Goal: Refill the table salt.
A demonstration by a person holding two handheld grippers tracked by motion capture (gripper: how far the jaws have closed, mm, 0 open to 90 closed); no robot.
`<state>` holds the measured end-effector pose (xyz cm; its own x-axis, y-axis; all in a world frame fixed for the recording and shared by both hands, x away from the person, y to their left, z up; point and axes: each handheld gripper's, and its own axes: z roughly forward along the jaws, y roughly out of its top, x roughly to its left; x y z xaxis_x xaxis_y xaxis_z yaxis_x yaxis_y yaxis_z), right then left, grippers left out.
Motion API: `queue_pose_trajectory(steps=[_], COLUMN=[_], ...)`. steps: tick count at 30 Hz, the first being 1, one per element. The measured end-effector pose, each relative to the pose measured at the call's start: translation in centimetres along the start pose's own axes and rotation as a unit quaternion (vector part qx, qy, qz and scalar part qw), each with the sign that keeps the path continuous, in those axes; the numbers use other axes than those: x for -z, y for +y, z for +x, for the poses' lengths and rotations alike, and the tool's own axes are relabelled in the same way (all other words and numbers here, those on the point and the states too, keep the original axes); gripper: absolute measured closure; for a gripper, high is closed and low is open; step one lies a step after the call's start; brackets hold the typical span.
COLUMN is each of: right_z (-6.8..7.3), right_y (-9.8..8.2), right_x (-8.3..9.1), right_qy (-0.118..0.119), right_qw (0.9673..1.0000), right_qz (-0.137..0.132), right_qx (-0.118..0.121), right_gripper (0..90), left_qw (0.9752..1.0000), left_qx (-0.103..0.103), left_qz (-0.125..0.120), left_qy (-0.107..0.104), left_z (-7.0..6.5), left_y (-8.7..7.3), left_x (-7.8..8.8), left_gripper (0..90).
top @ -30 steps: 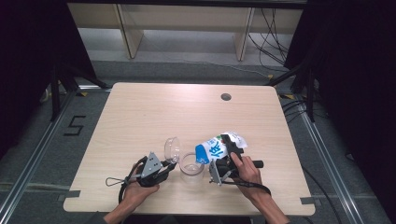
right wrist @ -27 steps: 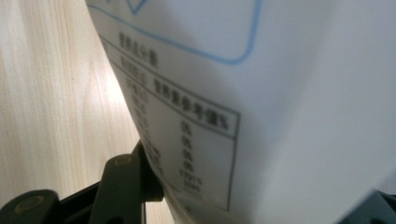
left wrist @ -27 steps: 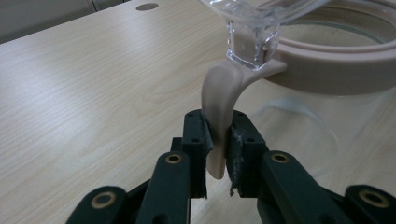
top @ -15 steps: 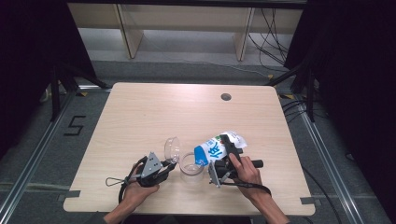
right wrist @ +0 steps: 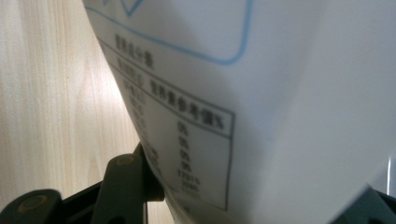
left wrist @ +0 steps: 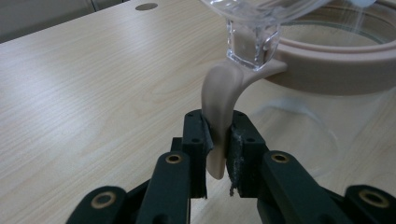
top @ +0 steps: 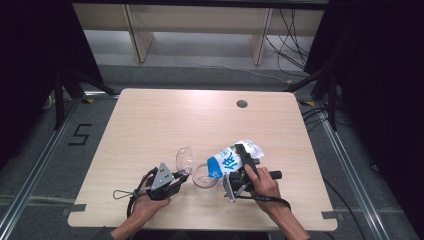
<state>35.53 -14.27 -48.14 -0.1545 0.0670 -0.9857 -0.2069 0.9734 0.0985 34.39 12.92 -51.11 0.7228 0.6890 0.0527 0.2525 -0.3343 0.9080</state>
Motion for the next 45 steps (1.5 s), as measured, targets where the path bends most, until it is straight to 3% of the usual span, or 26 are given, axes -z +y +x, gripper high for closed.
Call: queue_pose_trajectory(steps=[2, 5, 6, 11, 12, 13, 14, 20, 24, 28, 29, 30, 33, 35, 36, 37, 38, 45], right_z=[-0.32, -0.14, 0.11, 0.00, -0.25, -0.25, 0.25, 0.07, 0.23, 0.09, -0.24, -0.28, 0.18, 0.19, 0.04, -0.29, -0.06, -0.03], right_y=[0.16, 0.14, 0.06, 0.14, 0.26, 0.26, 0.16, 0.23, 0.19, 0.25, 0.32, 0.35, 0.16, 0.17, 0.17, 0.28, 0.27, 0.30], right_x=[0.11, 0.12, 0.11, 0.18, 0.24, 0.24, 0.18, 0.15, 0.00, 0.09, 0.13, 0.25, 0.17, 0.18, 0.08, 0.15, 0.25, 0.28], right_qy=[-0.002, 0.000, 0.002, -0.007, -0.004, -0.004, 0.002, -0.011, -0.013, -0.015, -0.018, -0.013, -0.014, -0.013, -0.018, -0.023, -0.023, -0.023], right_qw=[0.9996, 0.9999, 1.0000, 0.9999, 0.9995, 0.9995, 0.9999, 0.9999, 0.9999, 0.9998, 0.9991, 0.9991, 0.9998, 0.9998, 0.9997, 0.9988, 0.9994, 0.9994], right_qz=[0.004, 0.007, 0.007, 0.008, 0.008, 0.008, 0.010, 0.003, -0.005, 0.000, -0.002, 0.005, 0.009, 0.010, 0.000, 0.001, 0.007, 0.006], right_qx=[0.026, 0.013, -0.005, 0.008, 0.029, 0.029, -0.005, 0.010, 0.002, 0.015, 0.038, 0.040, 0.006, 0.006, 0.016, 0.043, 0.026, 0.025], right_gripper=[50.1, 50.2, 50.1, 50.3, 50.3, 50.3, 50.4, 50.4, 50.5, 50.7, 50.7, 50.7, 50.8, 50.8, 50.9, 50.8, 50.9, 51.2], left_qw=[1.0000, 1.0000, 1.0000, 1.0000, 1.0000, 1.0000, 1.0000, 1.0000, 1.0000, 1.0000, 1.0000, 1.0000, 1.0000, 1.0000, 1.0000, 1.0000, 1.0000, 1.0000], left_qx=[0.001, 0.000, 0.000, 0.000, 0.000, 0.000, 0.001, 0.000, 0.000, 0.000, 0.000, 0.000, 0.001, 0.000, 0.000, 0.001, 0.000, 0.001], left_qz=[-0.002, 0.001, 0.001, 0.000, 0.001, 0.001, 0.000, 0.000, 0.001, 0.000, 0.000, 0.000, -0.001, 0.001, 0.000, -0.002, 0.001, 0.000], left_qy=[-0.001, -0.001, 0.000, 0.000, 0.000, 0.000, -0.003, -0.002, 0.000, 0.000, 0.000, 0.000, -0.001, 0.000, 0.000, -0.001, 0.000, -0.001], left_z=[0.03, 0.01, 0.00, 0.01, 0.01, 0.01, 0.04, 0.02, 0.00, 0.00, 0.00, 0.01, 0.01, 0.01, 0.01, 0.02, 0.01, 0.02], left_y=[-0.01, 0.01, 0.02, 0.00, 0.01, 0.01, 0.00, 0.00, 0.02, 0.02, 0.02, 0.01, 0.01, 0.02, 0.01, 0.00, 0.03, 0.03], left_x=[-0.06, 0.00, 0.02, -0.01, 0.01, 0.01, -0.05, -0.04, 0.02, 0.00, 0.00, -0.01, -0.03, 0.00, -0.02, -0.05, 0.00, -0.06], left_gripper=[78.0, 77.9, 77.9, 78.0, 78.0, 78.0, 78.0, 78.0, 77.9, 77.9, 77.9, 77.9, 78.0, 78.0, 78.0, 77.9, 77.9, 78.0])
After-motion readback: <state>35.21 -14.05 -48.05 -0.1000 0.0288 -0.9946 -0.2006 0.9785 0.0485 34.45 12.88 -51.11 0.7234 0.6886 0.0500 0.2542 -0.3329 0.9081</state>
